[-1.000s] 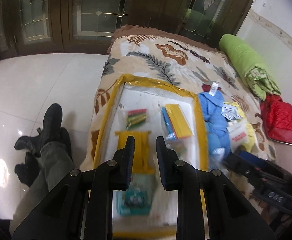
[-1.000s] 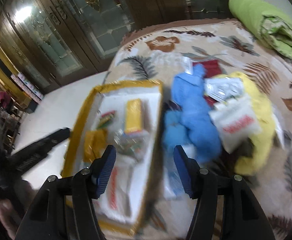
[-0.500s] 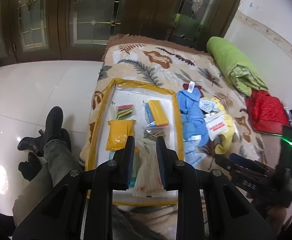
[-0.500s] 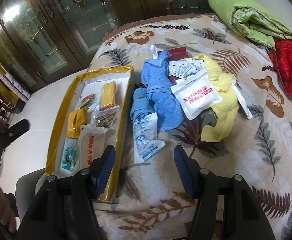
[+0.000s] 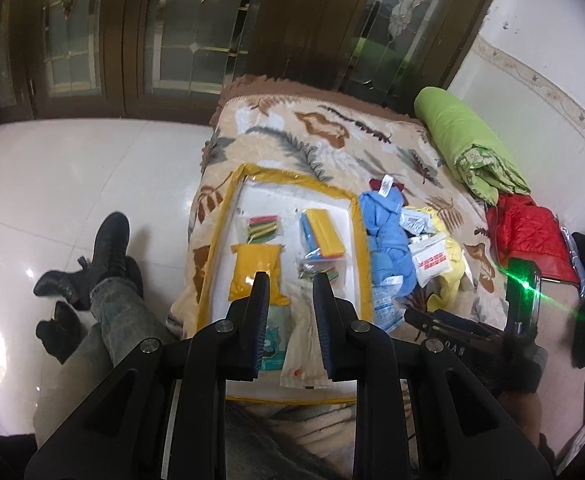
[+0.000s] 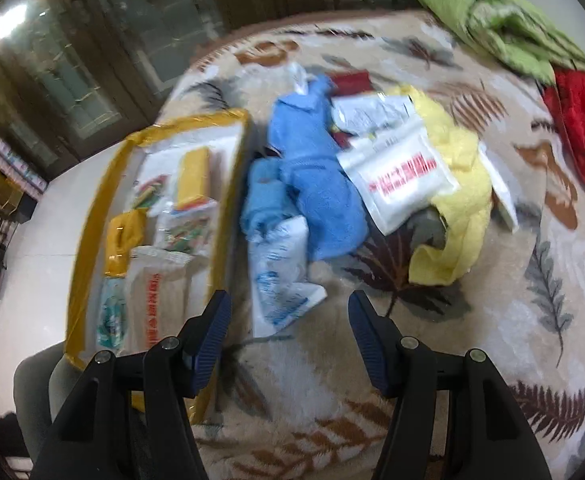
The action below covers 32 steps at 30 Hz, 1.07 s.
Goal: Organize soft objects
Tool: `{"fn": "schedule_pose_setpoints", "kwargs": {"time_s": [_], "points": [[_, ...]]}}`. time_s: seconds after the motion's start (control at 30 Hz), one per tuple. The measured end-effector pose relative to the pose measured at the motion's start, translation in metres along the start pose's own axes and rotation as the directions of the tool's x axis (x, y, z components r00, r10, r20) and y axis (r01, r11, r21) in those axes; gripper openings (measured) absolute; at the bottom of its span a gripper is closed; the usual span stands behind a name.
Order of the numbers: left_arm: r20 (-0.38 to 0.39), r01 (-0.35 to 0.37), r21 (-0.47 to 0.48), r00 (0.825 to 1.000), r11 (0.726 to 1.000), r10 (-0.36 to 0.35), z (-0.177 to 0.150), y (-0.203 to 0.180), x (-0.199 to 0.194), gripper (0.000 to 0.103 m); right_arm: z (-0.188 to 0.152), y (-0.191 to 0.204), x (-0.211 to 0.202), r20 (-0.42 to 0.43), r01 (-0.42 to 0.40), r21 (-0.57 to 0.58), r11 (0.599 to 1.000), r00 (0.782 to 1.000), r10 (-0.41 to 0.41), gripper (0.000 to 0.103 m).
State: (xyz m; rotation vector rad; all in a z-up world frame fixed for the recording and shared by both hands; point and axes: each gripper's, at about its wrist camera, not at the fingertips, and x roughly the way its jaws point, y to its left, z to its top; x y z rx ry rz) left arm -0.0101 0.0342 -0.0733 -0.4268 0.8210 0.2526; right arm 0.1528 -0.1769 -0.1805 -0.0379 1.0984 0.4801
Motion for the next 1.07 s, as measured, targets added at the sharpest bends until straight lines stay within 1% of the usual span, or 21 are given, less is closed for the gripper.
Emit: {"fn": "schedule_pose_setpoints", "kwargs": {"time_s": [0.07,0.13,0.2,0.23,0.3,0.33,0.37,0.4,0.47,0.53,0.6,0.63,0.7,0.77,0.83,0.9,0.93,0.97,1.0,1.07], "points": [[-0.003,0.007,-0.012,1.000,1.000,-0.007,-0.001,0.004,0.002,0.022,-0.001,-0.005,0.002,0.013,0.023,0.018,1.000,1.000,-0.023,0.061],[-0.005,-0.002,-0.015,1.000,1.000,0.002,-0.001,0.004,0.005,0.022,-0.002,-0.007,0.008,0.033,0.070,0.003,0.998,0.997,-0.070,0.061],[0.001,0.000,-0.015,1.000,1.000,0.000,-0.002,0.003,0.009,0.022,-0.002,-0.015,0.019,0.019,0.077,0.021,0.997,0.997,-0.078,0.061],[0.000,0.006,-0.009,1.000,1.000,-0.006,-0.003,0.002,0.012,0.022,-0.003,-0.024,0.028,0.017,0.084,0.048,0.995,0.996,-0.084,0.061],[0.024,0.007,0.009,1.000,1.000,-0.007,-0.005,0.001,0.016,0.022,-0.005,-0.037,0.037,0.033,0.046,0.092,0.995,0.998,-0.049,0.063],[0.028,-0.025,0.010,0.999,1.000,0.025,-0.005,0.001,0.020,0.022,-0.006,-0.042,0.039,0.049,0.025,0.113,0.993,0.998,-0.030,0.069],[0.019,-0.069,0.005,0.997,0.998,0.069,-0.004,0.002,0.024,0.022,-0.006,-0.044,0.040,0.067,0.012,0.120,0.993,0.998,-0.020,0.071],[0.029,-0.080,0.002,0.996,0.997,0.080,-0.004,0.004,0.025,0.022,-0.007,-0.045,0.042,0.093,0.007,0.117,0.993,0.996,-0.018,0.073],[0.078,-0.053,0.016,0.996,0.998,0.051,-0.001,0.003,0.028,0.023,-0.009,-0.047,0.038,0.112,0.030,0.118,0.993,0.993,-0.043,0.073],[0.046,-0.067,0.051,0.997,0.996,0.064,0.000,0.001,0.044,0.025,-0.014,-0.043,0.028,0.136,0.089,0.082,0.993,0.986,-0.099,0.073],[0.031,-0.047,0.065,0.999,0.997,0.045,-0.002,0.000,0.058,0.025,-0.019,-0.042,0.020,0.134,0.073,0.062,0.995,0.988,-0.081,0.073],[0.003,-0.031,0.061,1.000,0.998,0.031,-0.004,0.000,0.070,0.025,-0.021,-0.041,0.020,0.116,0.075,0.055,0.996,0.990,-0.081,0.073],[-0.032,-0.040,0.054,0.999,0.998,0.042,-0.006,-0.002,0.087,0.025,-0.024,-0.040,0.025,0.078,0.080,0.033,0.996,0.994,-0.082,0.073],[-0.046,-0.072,0.034,0.996,0.997,0.074,-0.007,-0.001,0.102,0.025,-0.027,-0.038,0.033,0.045,0.103,0.007,0.995,0.994,-0.103,0.073],[-0.043,-0.095,0.026,0.994,0.995,0.096,-0.007,-0.003,0.107,0.025,-0.030,-0.038,0.040,0.054,0.114,0.008,0.993,0.992,-0.115,0.073],[-0.047,-0.100,0.027,0.994,0.995,0.101,-0.008,-0.007,0.113,0.025,-0.032,-0.033,0.042,0.072,0.142,-0.013,0.990,0.987,-0.140,0.075],[-0.050,-0.102,0.033,0.993,0.994,0.104,-0.009,-0.011,0.115,0.025,-0.033,-0.031,0.042,0.081,0.156,-0.024,0.988,0.985,-0.153,0.076],[-0.036,-0.119,0.037,0.992,0.992,0.121,-0.010,-0.014,0.114,0.025,-0.035,-0.029,0.043,0.087,0.164,-0.030,0.986,0.983,-0.161,0.079],[-0.021,-0.138,0.041,0.990,0.990,0.139,-0.012,-0.017,0.113,0.032,-0.037,-0.027,0.045,0.099,0.178,-0.038,0.983,0.980,-0.174,0.079],[-0.011,-0.141,0.042,0.990,0.989,0.141,-0.014,-0.019,0.110,0.046,-0.044,-0.022,0.045,0.140,0.212,-0.056,0.976,0.969,-0.203,0.080]]}}
